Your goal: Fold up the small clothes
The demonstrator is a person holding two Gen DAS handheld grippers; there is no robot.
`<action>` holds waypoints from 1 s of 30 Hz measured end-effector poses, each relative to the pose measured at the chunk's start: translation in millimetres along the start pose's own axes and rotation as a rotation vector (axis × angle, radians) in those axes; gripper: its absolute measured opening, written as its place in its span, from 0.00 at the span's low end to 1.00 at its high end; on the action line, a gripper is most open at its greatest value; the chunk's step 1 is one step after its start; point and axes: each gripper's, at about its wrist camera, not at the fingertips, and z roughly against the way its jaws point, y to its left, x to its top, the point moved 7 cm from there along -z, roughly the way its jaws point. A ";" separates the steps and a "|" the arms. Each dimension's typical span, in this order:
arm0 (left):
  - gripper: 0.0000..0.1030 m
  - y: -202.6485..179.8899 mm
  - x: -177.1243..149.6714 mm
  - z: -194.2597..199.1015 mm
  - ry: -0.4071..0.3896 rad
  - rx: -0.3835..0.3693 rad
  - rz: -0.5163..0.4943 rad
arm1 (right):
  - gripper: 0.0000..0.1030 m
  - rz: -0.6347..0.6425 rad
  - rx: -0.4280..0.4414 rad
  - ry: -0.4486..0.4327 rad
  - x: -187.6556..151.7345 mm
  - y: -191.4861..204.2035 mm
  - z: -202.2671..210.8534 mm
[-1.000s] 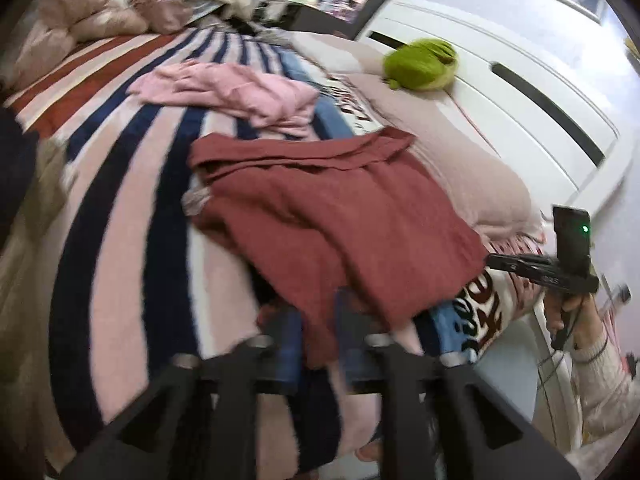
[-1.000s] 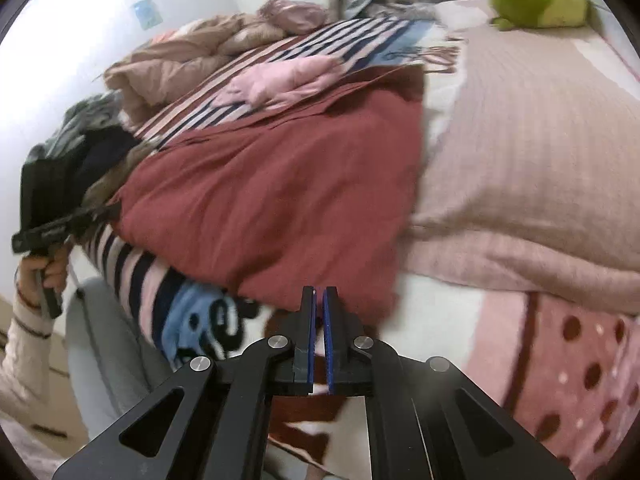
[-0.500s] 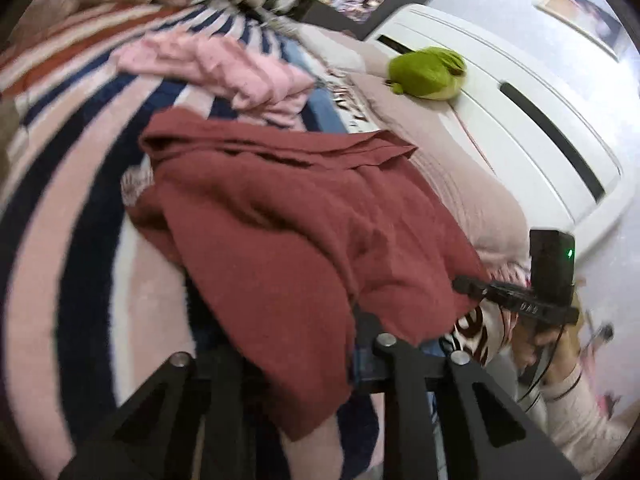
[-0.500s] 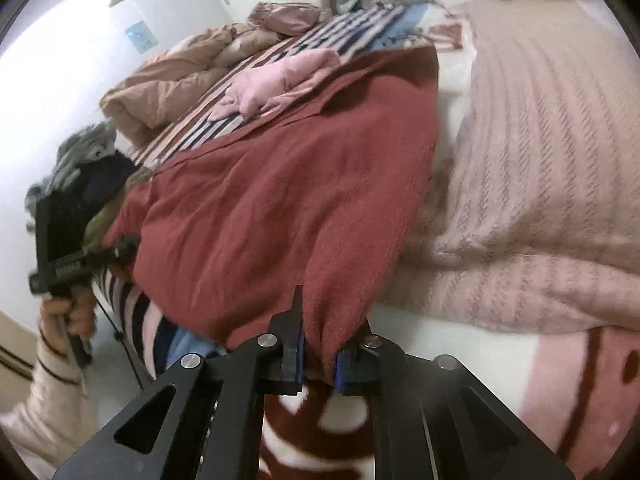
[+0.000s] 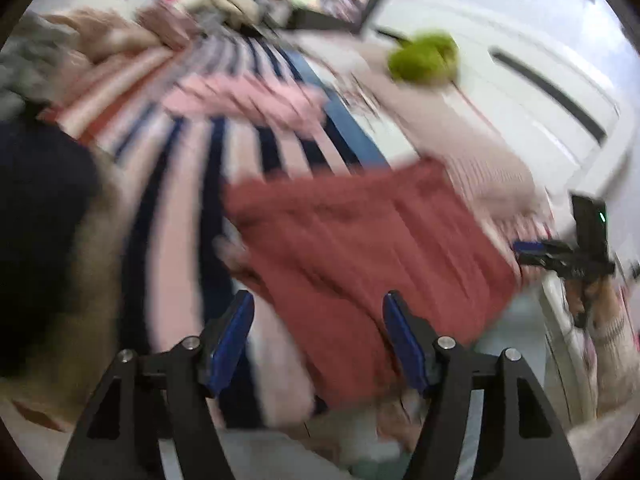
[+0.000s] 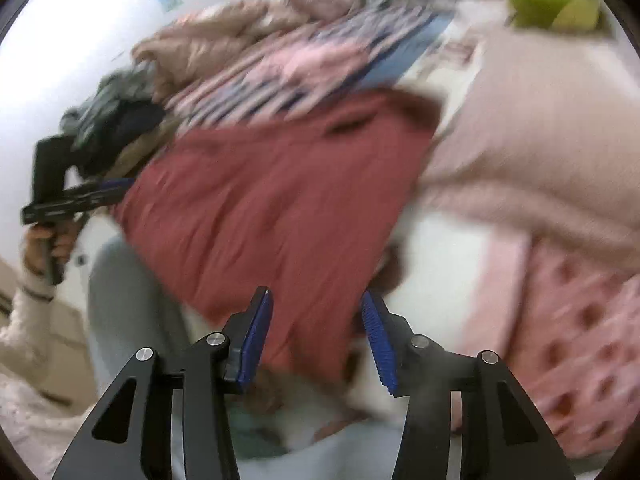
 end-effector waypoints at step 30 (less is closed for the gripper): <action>0.64 24.5 78.3 -69.6 -0.019 0.092 0.091 | 0.37 -0.117 -0.035 -0.034 123.5 -55.7 -82.9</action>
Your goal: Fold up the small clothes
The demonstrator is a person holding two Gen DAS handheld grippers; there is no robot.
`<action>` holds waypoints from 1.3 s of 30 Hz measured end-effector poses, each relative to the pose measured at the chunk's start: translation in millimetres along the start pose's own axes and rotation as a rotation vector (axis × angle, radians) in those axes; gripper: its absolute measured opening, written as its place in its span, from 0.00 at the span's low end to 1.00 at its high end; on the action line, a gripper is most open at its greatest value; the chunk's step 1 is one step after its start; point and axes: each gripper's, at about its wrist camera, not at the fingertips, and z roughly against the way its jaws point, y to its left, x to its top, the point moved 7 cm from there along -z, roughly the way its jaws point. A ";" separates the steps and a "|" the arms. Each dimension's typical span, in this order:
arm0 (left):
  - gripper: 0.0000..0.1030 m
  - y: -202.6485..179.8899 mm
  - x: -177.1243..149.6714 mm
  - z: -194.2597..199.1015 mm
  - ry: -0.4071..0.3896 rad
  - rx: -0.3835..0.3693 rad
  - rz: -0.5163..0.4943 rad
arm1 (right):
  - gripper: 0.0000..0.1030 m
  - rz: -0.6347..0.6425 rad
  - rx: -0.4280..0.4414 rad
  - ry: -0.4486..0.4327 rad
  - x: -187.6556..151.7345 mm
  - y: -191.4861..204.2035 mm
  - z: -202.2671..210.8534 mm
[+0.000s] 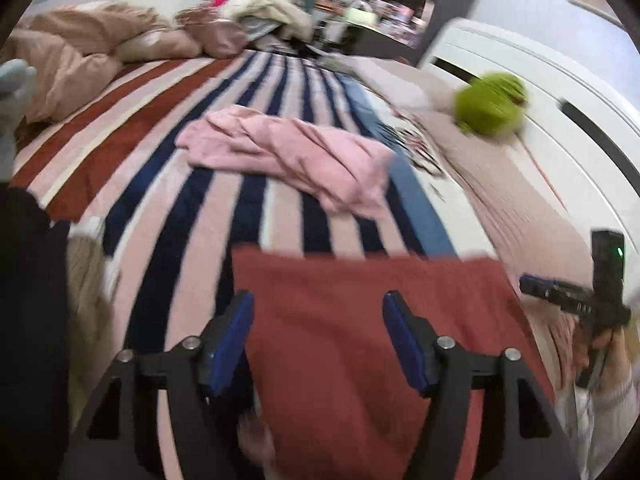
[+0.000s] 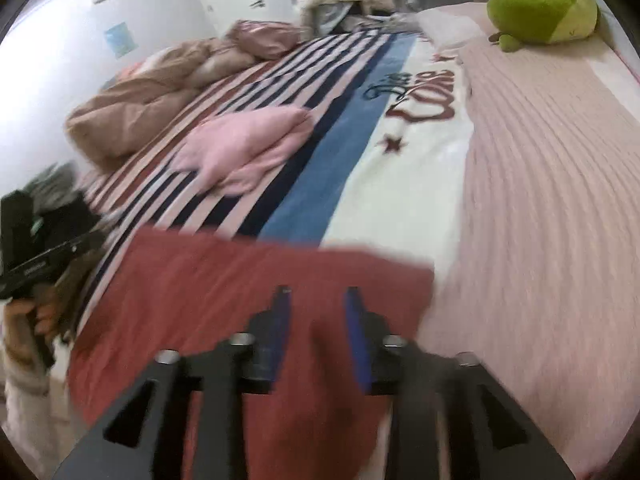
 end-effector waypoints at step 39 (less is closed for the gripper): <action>0.83 -1.2 -203.4 88.5 0.021 -0.167 0.293 | 0.00 0.222 0.105 -0.082 -121.0 132.3 57.6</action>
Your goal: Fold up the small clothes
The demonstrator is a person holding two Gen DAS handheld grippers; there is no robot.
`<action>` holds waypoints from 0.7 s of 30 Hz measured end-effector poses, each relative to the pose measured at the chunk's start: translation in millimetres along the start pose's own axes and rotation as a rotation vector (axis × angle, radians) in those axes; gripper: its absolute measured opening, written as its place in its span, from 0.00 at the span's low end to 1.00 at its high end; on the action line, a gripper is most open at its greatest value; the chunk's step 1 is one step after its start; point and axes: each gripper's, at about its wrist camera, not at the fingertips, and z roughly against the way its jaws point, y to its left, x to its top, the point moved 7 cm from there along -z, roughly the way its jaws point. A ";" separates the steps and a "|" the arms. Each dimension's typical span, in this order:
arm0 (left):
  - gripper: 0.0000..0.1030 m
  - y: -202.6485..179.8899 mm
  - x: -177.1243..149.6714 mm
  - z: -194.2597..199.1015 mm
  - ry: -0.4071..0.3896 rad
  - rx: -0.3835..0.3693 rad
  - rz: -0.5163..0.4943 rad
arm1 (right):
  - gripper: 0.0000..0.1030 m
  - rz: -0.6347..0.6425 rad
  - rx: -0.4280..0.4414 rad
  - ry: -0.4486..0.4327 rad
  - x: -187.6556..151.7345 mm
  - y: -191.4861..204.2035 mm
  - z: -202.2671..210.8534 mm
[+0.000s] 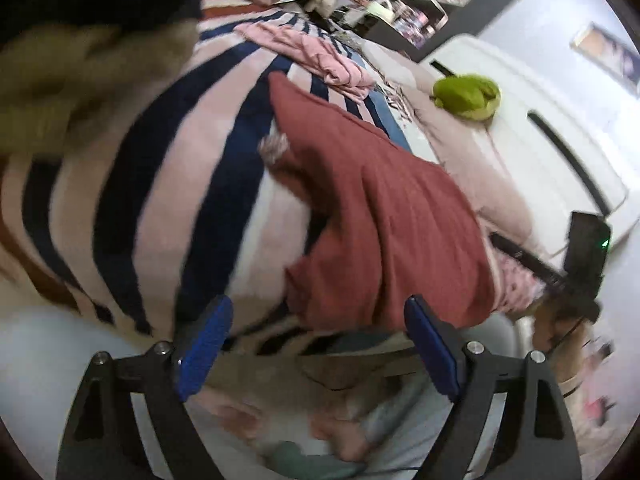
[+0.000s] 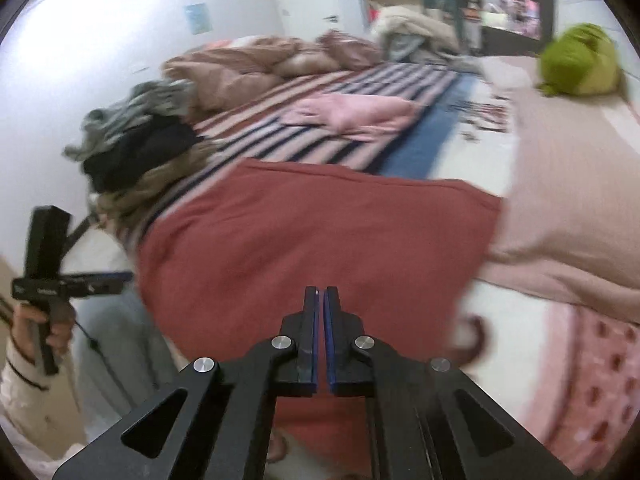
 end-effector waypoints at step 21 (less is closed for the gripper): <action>0.27 -50.1 22.0 -40.6 -0.187 -0.062 0.105 | 0.00 -0.044 0.069 0.117 -19.2 22.3 -75.0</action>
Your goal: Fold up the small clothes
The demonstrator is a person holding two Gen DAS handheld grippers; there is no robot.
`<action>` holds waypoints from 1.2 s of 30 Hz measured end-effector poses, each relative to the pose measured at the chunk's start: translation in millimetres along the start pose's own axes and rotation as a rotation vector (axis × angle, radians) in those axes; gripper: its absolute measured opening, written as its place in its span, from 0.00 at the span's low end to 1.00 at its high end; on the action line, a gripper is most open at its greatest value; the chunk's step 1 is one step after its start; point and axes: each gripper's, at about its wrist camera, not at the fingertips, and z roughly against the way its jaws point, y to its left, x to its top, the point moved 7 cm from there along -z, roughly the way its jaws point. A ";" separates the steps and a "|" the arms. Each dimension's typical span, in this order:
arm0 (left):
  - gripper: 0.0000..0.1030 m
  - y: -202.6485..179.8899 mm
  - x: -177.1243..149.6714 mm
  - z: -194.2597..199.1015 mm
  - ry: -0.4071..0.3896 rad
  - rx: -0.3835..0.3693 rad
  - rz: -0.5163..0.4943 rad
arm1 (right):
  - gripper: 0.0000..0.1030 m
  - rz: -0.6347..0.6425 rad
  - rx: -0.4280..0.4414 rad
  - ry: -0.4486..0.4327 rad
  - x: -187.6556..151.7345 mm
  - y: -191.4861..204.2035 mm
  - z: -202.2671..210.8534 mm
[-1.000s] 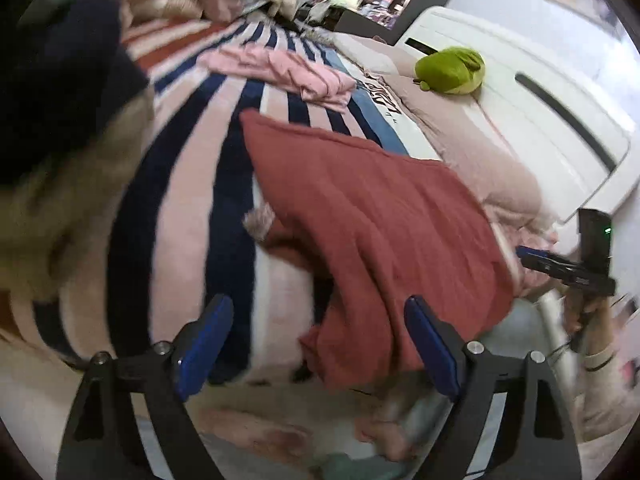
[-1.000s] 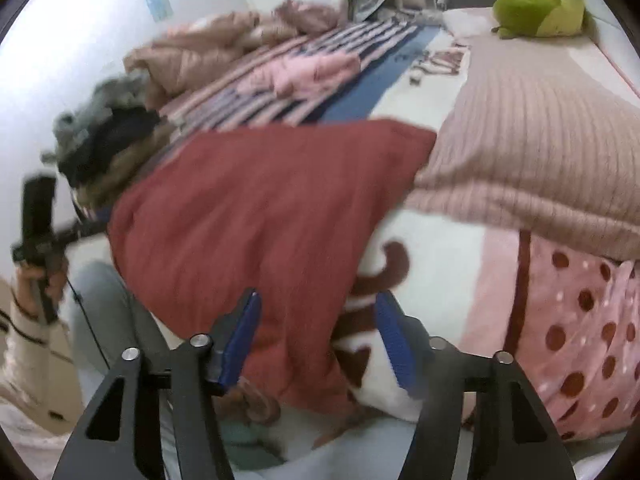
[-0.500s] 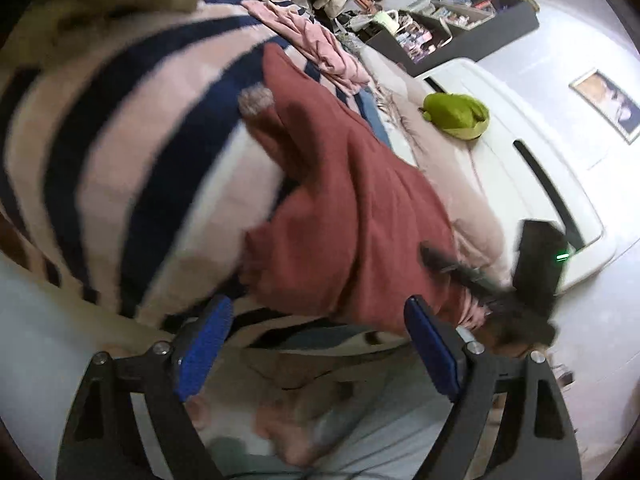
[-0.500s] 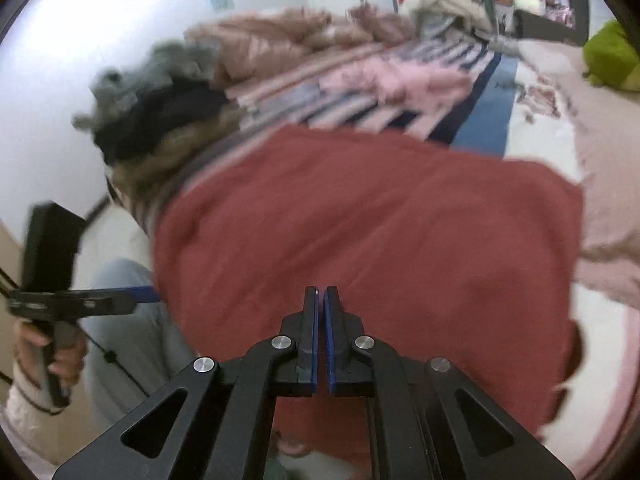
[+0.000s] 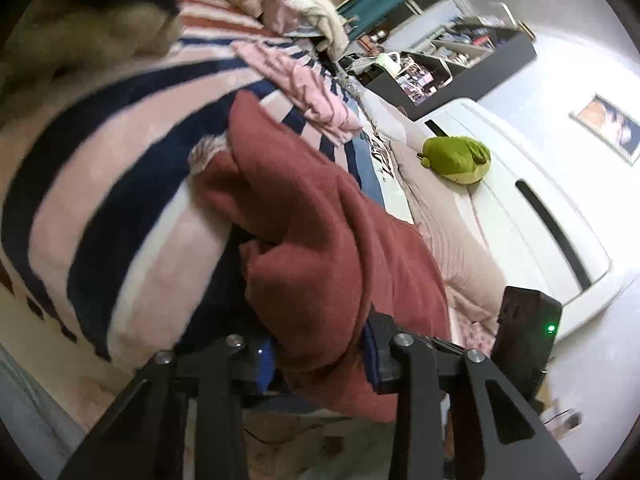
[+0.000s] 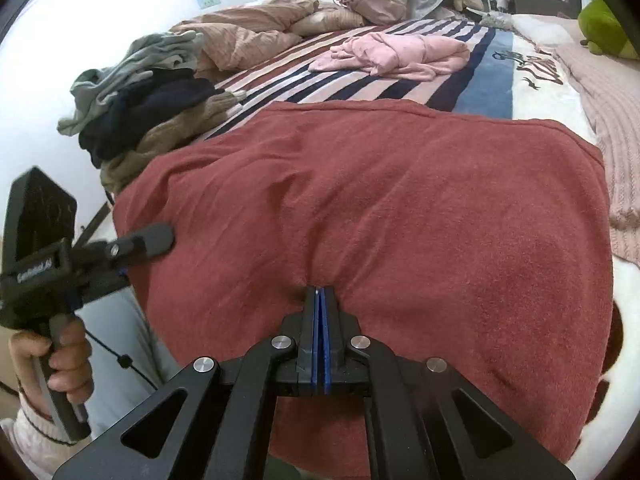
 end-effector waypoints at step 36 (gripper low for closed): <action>0.64 -145.9 -31.7 -37.9 0.284 -0.154 -0.670 | 0.26 -0.007 -0.002 -0.268 4.9 -43.2 129.1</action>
